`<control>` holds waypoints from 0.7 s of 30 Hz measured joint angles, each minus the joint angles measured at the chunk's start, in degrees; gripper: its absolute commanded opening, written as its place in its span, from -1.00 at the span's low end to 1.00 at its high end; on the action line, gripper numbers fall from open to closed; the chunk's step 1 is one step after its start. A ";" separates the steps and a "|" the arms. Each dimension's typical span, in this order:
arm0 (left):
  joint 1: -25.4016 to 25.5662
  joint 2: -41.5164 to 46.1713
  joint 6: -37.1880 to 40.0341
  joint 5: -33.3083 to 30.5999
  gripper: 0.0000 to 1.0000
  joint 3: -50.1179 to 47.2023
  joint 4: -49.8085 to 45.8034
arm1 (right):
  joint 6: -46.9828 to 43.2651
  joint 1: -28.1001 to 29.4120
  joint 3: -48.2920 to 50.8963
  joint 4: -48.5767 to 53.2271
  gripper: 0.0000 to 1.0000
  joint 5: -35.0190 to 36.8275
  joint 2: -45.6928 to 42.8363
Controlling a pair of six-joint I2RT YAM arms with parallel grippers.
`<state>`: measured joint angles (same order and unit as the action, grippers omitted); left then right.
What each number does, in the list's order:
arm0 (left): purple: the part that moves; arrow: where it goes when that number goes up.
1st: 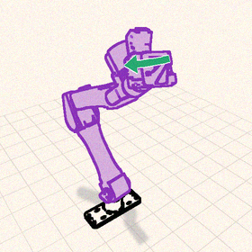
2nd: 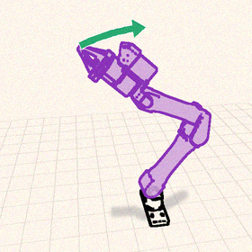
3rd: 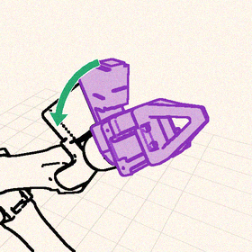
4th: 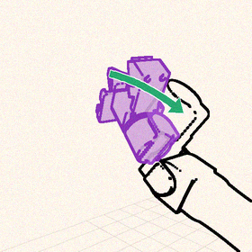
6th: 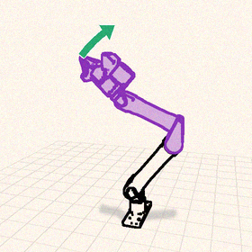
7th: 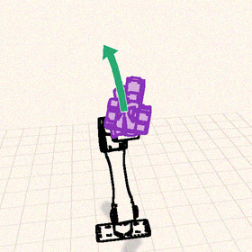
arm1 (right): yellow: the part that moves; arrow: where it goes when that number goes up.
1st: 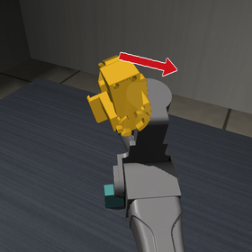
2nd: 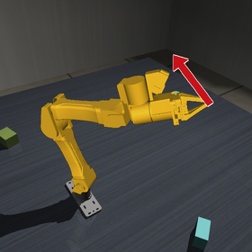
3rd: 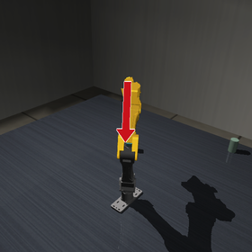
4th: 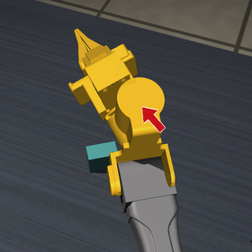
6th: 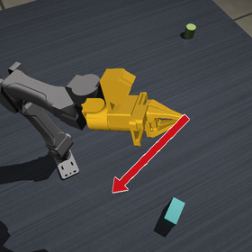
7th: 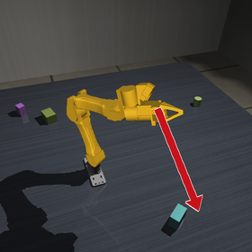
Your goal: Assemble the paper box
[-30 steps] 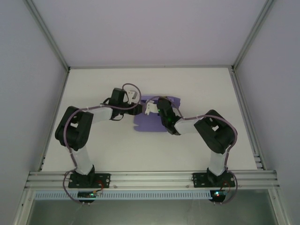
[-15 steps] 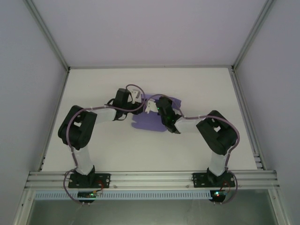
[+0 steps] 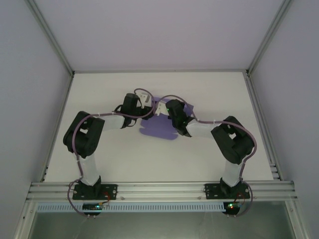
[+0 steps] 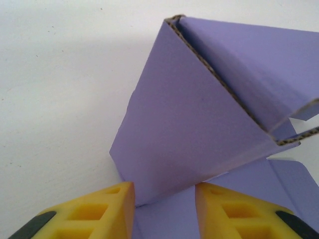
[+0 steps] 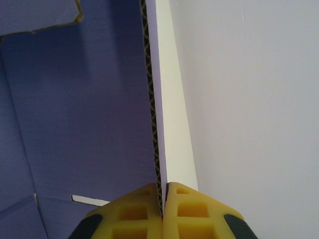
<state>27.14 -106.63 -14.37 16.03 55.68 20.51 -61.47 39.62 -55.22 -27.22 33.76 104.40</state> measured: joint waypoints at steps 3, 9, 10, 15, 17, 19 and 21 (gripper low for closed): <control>0.00 0.13 0.26 0.02 -0.29 -1.79 0.81 | -2.12 0.44 0.59 -3.96 -1.00 0.57 1.46; -0.52 2.19 0.87 0.90 -0.26 -5.53 1.51 | -5.99 2.34 2.27 -10.60 -1.00 2.58 3.10; -0.81 2.95 0.85 1.33 -0.22 -6.62 2.01 | -6.91 2.64 2.84 -12.07 -1.00 2.86 3.30; -2.43 4.92 0.87 1.92 -0.20 -8.72 2.54 | -9.03 3.74 3.98 -15.10 -1.00 4.15 3.82; -2.49 4.94 0.90 1.92 -0.20 -8.70 2.73 | -8.96 4.15 3.98 -15.02 -1.00 4.46 3.82; -2.49 4.92 0.92 1.97 -0.22 -8.61 2.69 | -8.79 4.57 3.96 -14.78 -1.00 4.46 3.82; -2.38 4.48 1.07 2.19 -0.27 -7.80 2.40 | -8.41 4.79 3.74 -14.25 -1.00 4.46 3.80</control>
<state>24.75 -102.15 -13.30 18.22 47.88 22.92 -69.89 44.40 -51.48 -41.47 38.22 108.20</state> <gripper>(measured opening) 0.383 0.046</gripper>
